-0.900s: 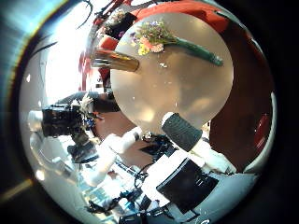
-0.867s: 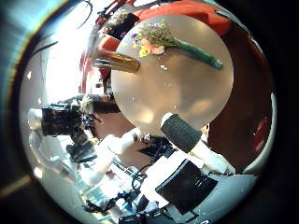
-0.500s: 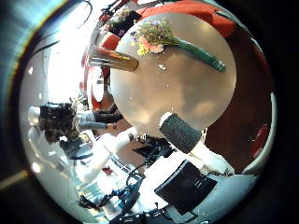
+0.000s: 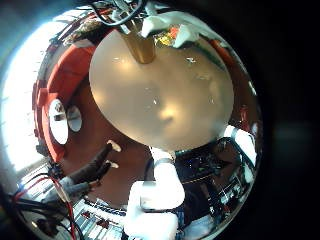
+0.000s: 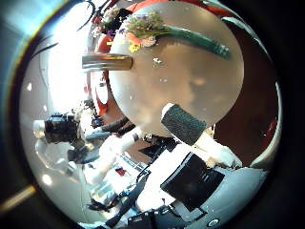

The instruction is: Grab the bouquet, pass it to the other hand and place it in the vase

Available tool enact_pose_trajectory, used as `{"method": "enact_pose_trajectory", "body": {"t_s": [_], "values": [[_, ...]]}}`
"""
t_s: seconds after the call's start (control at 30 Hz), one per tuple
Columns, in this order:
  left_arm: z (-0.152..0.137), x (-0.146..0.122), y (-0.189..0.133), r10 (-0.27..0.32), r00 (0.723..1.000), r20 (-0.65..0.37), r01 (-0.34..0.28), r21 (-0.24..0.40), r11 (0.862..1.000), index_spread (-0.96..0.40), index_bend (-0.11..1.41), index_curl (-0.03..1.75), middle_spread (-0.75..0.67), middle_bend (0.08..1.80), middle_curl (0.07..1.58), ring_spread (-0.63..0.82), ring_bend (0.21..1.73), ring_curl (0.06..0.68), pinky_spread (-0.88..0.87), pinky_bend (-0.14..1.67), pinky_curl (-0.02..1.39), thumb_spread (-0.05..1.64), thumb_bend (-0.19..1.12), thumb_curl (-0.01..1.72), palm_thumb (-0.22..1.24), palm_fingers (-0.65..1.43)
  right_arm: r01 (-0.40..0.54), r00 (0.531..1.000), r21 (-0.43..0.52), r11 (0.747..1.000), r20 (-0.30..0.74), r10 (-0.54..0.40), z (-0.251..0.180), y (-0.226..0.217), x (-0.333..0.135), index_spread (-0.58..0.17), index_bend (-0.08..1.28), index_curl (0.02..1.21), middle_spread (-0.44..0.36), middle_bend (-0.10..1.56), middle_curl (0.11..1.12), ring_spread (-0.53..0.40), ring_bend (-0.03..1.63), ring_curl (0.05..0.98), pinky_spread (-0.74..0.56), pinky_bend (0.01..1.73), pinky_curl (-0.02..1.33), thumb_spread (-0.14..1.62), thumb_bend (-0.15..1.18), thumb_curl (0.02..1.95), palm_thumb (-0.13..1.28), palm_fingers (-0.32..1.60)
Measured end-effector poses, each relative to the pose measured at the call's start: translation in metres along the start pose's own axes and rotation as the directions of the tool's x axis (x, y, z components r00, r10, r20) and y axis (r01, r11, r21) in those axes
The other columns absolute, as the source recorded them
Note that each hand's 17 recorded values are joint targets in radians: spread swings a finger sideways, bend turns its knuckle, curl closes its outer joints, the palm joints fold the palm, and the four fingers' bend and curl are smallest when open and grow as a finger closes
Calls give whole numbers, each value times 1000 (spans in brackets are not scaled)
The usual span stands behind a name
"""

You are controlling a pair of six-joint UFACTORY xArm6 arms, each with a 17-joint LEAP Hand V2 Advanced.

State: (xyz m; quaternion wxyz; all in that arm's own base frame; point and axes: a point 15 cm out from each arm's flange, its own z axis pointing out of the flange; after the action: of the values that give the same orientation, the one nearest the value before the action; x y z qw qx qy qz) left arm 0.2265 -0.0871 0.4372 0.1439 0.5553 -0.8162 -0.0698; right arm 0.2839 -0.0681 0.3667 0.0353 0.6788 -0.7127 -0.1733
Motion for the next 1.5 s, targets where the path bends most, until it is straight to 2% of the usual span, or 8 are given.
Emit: {"method": "enact_pose_trajectory", "body": {"t_s": [0.13, 0.23, 0.47, 0.63, 0.8, 1.07, 1.5], "values": [[-2, -3, -3, 38, 999, 12, -38, -8, 999, 23, 253, 448, 415, 182, 290, 566, 443, 196, 519, 180, 246, 1078, -24, 324, 348, 167, -44, 998, -59, 997, 37, 46, 12, -20, 2, -235, 127, 251, -21, 353, 399, -55, 802, 269, 219, 648, 190, 1141, -15, 382, 566, 296], [1, -2, -7, 74, 997, 9, -74, -8, 997, 27, 251, 447, 415, 183, 290, 566, 444, 196, 517, 179, 246, 1081, -26, 321, 339, 166, -92, 994, -68, 993, 58, 96, 9, -40, 3, -233, 143, 249, -21, 369, 403, -54, 797, 269, 217, 662, 190, 1126, -18, 389, 580, 264], [7, 1, -15, 87, 996, 1, -87, -11, 996, 32, 251, 447, 415, 183, 291, 566, 445, 196, 515, 179, 247, 1088, -23, 319, 337, 165, -135, 988, -80, 988, 67, 141, 30, -81, 20, -238, 177, 272, -11, 377, 406, -41, 777, 263, 222, 655, 183, 1098, -17, 410, 615, 246], [-2, 6, -24, 87, 996, 2, -87, -3, 996, 34, 251, 447, 415, 183, 291, 565, 445, 196, 515, 179, 248, 1089, -23, 319, 336, 165, -149, 986, -93, 984, 62, 155, 34, -122, 37, -340, 214, 306, -32, 355, 400, -46, 722, 252, 207, 615, 172, 1079, -21, 419, 629, 245], [-2, 3, -28, 67, 998, 3, -67, -7, 998, 35, 251, 447, 415, 183, 291, 565, 445, 196, 515, 179, 248, 1089, -23, 319, 336, 165, -155, 984, -142, 978, 64, 166, 60, -149, 48, -372, 197, 327, -53, 336, 395, -50, 684, 244, 192, 580, 165, 1073, -22, 423, 634, 257], [3, 1, -34, 60, 998, -9, -60, -25, 998, 35, 252, 447, 415, 183, 292, 565, 446, 196, 515, 177, 246, 1089, -23, 318, 336, 164, -154, 984, -194, 969, 55, 167, 91, -175, 48, -294, 166, 324, -43, 333, 396, -52, 680, 251, 184, 560, 167, 1073, -22, 427, 638, 256], [6, 3, -39, 60, 998, -17, -61, -36, 997, 35, 256, 448, 415, 185, 295, 561, 439, 194, 516, 178, 244, 1089, -23, 318, 336, 160, -150, 987, -145, 978, 38, 157, 108, -204, 50, -217, 157, 306, -16, 331, 403, -53, 699, 271, 181, 578, 185, 1046, -17, 448, 695, 219]]}}
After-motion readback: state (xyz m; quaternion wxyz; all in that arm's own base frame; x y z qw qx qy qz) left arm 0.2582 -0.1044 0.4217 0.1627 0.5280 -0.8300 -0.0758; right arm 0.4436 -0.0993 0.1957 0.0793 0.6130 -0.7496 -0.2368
